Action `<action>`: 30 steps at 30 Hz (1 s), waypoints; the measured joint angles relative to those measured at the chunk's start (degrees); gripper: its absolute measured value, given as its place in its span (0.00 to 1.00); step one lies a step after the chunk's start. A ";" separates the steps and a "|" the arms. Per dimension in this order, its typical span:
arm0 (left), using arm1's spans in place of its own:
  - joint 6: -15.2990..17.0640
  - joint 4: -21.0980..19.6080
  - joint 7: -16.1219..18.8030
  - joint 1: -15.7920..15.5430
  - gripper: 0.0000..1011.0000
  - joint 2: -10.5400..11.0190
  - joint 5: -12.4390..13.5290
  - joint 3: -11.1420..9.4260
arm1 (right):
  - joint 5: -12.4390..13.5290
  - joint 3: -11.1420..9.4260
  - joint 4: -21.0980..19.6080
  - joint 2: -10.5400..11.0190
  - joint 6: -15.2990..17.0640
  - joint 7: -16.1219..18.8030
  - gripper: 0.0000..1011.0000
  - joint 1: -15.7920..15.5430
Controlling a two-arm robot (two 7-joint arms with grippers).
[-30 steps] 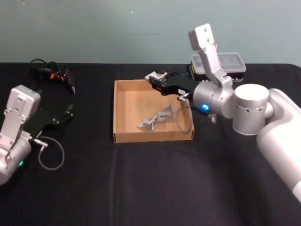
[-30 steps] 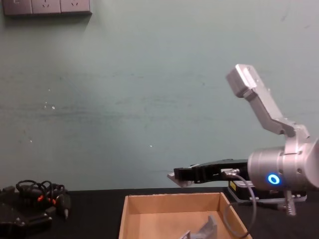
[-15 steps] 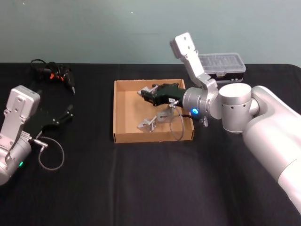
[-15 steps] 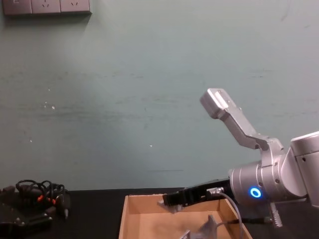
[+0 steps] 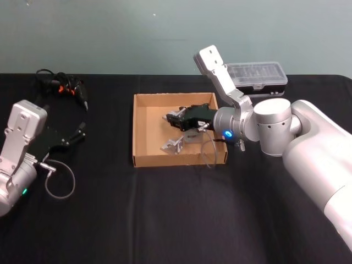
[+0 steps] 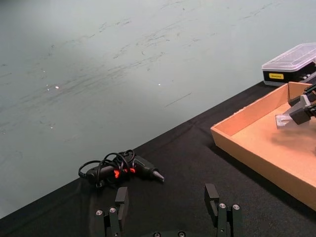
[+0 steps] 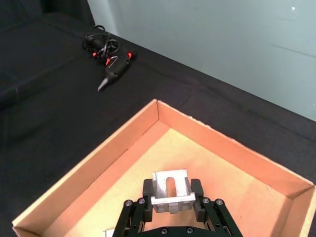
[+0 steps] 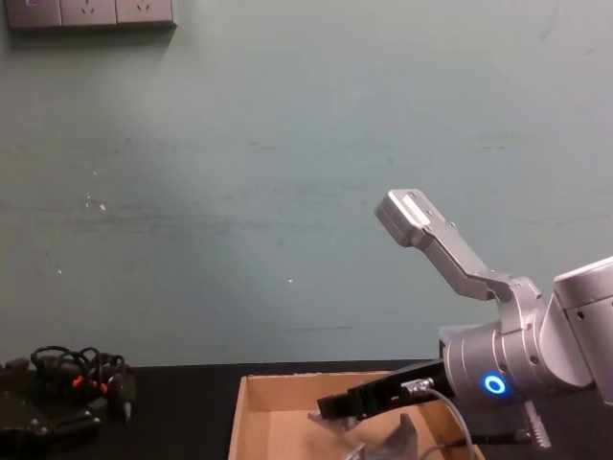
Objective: Use one hand to pick up the angle iron from the table and place it into the box.
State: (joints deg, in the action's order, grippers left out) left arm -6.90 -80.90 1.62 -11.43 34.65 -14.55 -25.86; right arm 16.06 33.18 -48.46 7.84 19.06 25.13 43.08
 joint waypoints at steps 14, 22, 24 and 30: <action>0.00 0.00 0.00 0.00 1.00 0.00 0.00 0.00 | -1.64 -1.19 -0.98 0.14 0.22 0.58 0.64 -0.96; 0.00 0.00 0.00 0.00 1.00 0.00 0.00 0.00 | -2.67 -2.52 -5.79 1.14 -0.55 -0.22 0.88 -2.95; 0.00 0.00 0.00 0.00 1.00 0.00 0.00 0.00 | -3.08 -2.80 -8.11 1.63 -0.78 -0.65 0.94 -3.78; 0.00 0.00 0.00 0.00 1.00 0.00 0.00 0.00 | -4.19 -3.72 -16.50 3.72 -1.57 -2.20 0.99 -7.34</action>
State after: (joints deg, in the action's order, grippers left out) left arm -6.90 -80.90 1.62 -11.43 34.65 -14.55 -25.86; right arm 11.87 29.46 -64.96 11.56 17.49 22.93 35.74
